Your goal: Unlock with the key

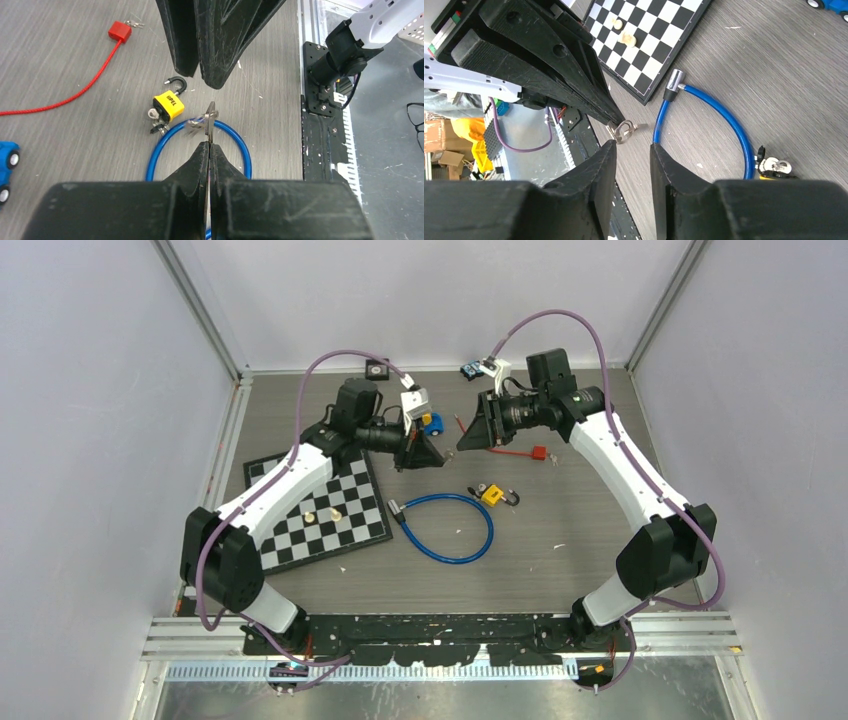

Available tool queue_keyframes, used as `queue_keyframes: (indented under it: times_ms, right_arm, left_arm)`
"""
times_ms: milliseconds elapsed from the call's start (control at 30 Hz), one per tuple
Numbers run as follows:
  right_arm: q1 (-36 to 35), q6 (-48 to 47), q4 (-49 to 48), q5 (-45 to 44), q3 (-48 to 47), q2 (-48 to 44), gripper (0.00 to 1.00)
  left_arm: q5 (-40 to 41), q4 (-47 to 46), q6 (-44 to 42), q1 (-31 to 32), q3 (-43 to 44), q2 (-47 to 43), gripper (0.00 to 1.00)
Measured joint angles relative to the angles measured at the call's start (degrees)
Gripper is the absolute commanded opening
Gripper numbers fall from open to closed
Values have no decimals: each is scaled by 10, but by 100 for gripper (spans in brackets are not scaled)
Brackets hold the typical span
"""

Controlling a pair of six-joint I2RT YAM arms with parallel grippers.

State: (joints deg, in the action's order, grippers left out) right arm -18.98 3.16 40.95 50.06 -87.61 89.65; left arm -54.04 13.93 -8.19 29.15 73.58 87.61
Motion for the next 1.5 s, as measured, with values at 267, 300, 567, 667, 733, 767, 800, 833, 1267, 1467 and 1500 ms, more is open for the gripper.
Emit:
queue_keyframes:
  times_ms: [267,300,567,667,733,767,800,833,1267,1467,1500]
  right_arm:
    - [1,-53,17,-4,0,0,44]
    - [1,-62,20,-4,-1,0,44]
    - [-27,-115,47,15,-19,0,45]
    - [-46,-126,48,26,-22,3,44]
    - [-58,-132,49,30,-22,8,44]
    - [-64,-134,50,30,-22,10,43]
    - [-69,-136,51,30,-23,14,42]
    - [-73,-139,53,30,-24,17,40]
    - [-87,-166,82,24,-32,34,30]
    - [-87,-172,88,21,-32,34,29]
    - [-87,-173,89,21,-33,34,28]
  left_arm:
    - [0,53,-12,0,0,0,0]
    - [0,61,-15,0,1,0,0]
    - [-2,96,-30,1,2,-12,0]
    - [-8,98,-31,2,2,-19,0]
    - [-12,100,-32,3,2,-21,0]
    - [-13,100,-32,3,2,-22,0]
    - [-15,100,-33,4,2,-22,0]
    - [-16,101,-33,4,2,-22,0]
    - [-26,105,-36,5,2,-22,0]
    - [-26,108,-41,5,2,-22,0]
    - [-26,108,-41,5,2,-22,0]
